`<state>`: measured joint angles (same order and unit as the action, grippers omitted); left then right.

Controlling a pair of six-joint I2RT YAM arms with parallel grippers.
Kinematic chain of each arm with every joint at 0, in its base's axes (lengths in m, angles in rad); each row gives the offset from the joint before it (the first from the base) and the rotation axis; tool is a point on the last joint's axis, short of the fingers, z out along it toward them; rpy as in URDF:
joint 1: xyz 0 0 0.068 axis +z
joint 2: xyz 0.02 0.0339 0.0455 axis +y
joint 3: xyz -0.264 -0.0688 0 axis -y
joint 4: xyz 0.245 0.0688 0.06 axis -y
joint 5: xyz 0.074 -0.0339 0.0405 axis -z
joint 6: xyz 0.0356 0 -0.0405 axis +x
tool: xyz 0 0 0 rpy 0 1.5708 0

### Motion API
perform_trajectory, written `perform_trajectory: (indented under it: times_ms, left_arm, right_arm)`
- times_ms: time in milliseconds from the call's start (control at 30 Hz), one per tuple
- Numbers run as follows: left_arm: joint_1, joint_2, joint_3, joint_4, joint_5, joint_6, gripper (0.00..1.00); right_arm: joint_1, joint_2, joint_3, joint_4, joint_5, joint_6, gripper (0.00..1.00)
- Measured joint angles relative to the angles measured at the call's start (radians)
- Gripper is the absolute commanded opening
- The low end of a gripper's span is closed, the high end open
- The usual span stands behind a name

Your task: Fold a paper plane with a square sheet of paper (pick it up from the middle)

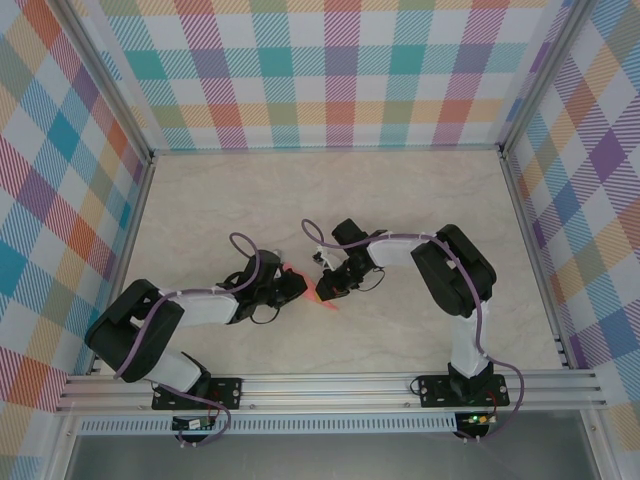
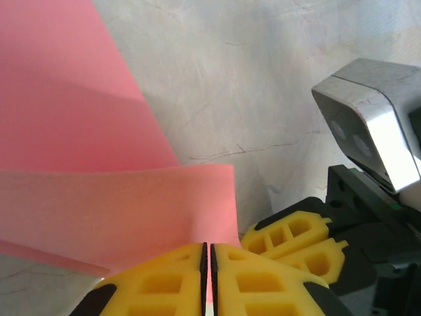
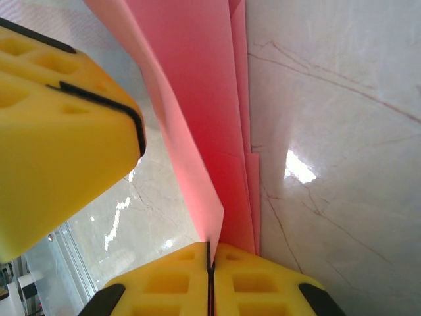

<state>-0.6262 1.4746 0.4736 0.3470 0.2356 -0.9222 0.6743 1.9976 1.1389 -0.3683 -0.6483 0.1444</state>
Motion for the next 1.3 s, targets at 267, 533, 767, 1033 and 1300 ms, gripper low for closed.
perform_trajectory:
  times_ms: [267,533,767,1033,1300]
  left_arm:
    - [-0.003,0.018,-0.006,0.013,0.014,0.0,0.12]
    - [-0.008,0.061,-0.003,0.023,0.014,0.0,0.12]
    - [-0.008,0.063,0.003,0.002,0.006,0.0,0.11]
    - [-0.008,0.07,0.036,-0.061,0.002,0.0,0.11]
    - [-0.008,0.076,0.047,-0.076,0.002,0.0,0.11]
  right_arm:
    - [0.004,0.0,0.004,-0.006,0.011,0.002,0.09]
    - [0.006,0.0,0.007,-0.011,0.018,0.006,0.09]
    - [0.008,-0.003,0.007,-0.01,0.016,0.027,0.16]
    - [0.007,-0.026,0.008,-0.037,0.021,0.058,0.24]
    - [0.0,-0.082,0.008,-0.116,0.036,0.054,0.19]
